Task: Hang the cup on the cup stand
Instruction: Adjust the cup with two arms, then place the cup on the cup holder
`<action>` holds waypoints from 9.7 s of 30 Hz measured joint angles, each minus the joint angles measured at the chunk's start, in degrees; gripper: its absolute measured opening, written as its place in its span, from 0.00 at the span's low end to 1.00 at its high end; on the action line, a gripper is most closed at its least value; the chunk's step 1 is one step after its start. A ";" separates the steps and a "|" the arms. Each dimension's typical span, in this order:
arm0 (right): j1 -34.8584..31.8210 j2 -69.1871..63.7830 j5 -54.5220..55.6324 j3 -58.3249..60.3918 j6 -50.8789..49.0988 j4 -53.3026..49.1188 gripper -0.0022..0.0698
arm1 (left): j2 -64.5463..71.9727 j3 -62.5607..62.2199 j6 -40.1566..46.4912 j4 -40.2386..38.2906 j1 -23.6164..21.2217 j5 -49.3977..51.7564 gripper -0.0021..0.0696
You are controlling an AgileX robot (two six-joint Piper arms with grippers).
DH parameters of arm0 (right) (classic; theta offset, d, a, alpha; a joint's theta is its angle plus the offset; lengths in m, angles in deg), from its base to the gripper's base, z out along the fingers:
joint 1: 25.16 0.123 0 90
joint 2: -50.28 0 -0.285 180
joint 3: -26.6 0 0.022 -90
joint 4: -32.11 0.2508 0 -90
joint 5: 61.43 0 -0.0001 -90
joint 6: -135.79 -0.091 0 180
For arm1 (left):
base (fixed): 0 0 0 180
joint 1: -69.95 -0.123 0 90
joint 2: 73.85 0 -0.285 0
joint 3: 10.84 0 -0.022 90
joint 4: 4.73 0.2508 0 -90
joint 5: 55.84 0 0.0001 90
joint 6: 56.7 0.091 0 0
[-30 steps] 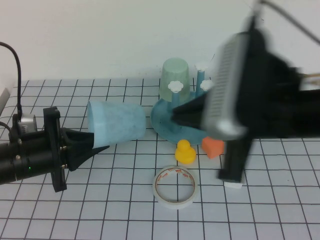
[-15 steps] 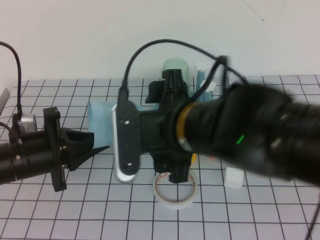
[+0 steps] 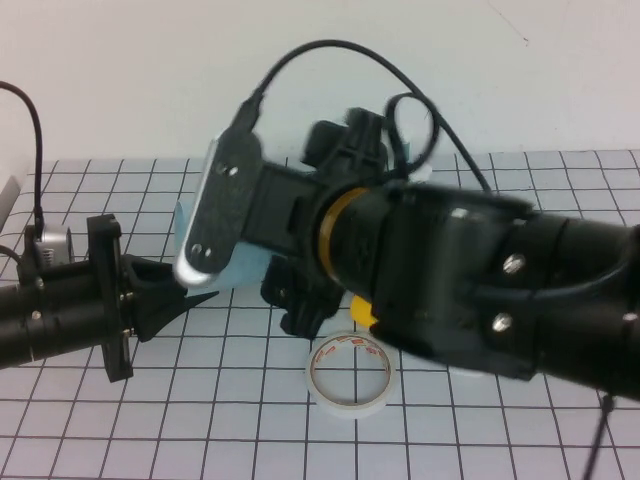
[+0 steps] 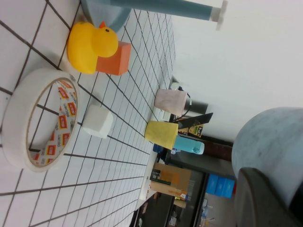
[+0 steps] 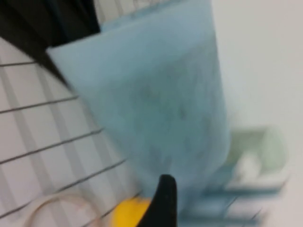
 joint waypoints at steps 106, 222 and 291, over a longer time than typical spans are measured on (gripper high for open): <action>0.23 -9.44 13.18 6.35 -26.84 -44.12 0.90 | -0.27 0.00 11.79 -2.58 -0.08 0.06 0.04; -36.36 -4.42 11.21 6.16 7.64 149.52 0.90 | -64.61 13.16 14.86 62.35 -6.22 -33.93 0.03; -44.32 -9.84 10.58 6.16 -68.15 149.94 0.90 | -64.64 13.16 14.73 62.35 -4.54 -30.53 0.03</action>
